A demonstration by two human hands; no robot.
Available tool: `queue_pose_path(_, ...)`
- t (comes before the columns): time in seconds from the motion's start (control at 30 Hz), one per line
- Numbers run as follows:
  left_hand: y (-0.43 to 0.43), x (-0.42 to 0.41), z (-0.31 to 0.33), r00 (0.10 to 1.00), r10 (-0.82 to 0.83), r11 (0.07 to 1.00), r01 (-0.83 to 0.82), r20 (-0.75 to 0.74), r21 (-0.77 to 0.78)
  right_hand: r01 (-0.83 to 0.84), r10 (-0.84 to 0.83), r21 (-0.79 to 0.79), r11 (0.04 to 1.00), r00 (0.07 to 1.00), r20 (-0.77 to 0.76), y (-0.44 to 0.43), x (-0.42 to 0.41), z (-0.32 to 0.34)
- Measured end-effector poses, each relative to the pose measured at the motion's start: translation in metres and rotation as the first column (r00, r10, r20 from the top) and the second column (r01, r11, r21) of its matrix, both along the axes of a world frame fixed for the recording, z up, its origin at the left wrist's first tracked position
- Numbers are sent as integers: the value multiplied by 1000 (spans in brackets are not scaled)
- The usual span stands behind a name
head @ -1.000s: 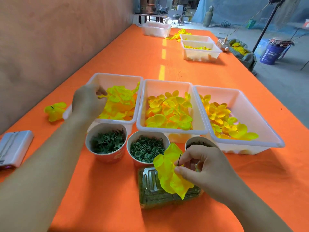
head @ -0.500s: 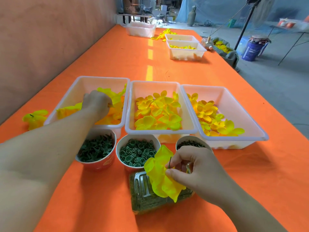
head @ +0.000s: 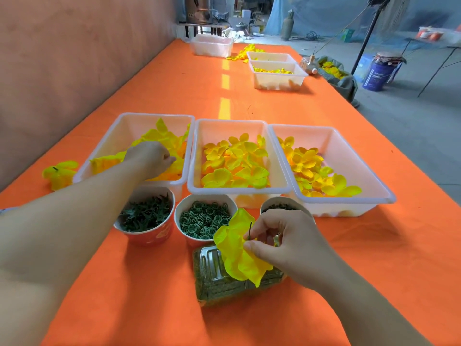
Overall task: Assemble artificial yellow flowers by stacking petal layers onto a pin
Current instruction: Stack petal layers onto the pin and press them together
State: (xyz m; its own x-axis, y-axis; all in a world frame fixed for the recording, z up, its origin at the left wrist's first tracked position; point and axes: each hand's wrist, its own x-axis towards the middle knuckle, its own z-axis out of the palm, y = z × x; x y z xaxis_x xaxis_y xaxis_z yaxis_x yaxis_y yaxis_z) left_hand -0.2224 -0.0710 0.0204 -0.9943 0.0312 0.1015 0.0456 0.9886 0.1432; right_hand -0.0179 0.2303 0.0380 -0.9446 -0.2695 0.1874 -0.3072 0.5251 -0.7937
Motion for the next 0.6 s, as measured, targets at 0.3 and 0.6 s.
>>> queue_pose_path(0.3, 6, 6, 19, 957, 290, 637, -204, 15, 743, 28, -28, 4, 1000, 1000, -12, -2, 0, -3)
queue_pose_path(0.6, 20, 39, 54, 969, 241, 31, -68, 58, 997, 31, -31, 0, 1000, 1000, -5, -3, 2, -2)
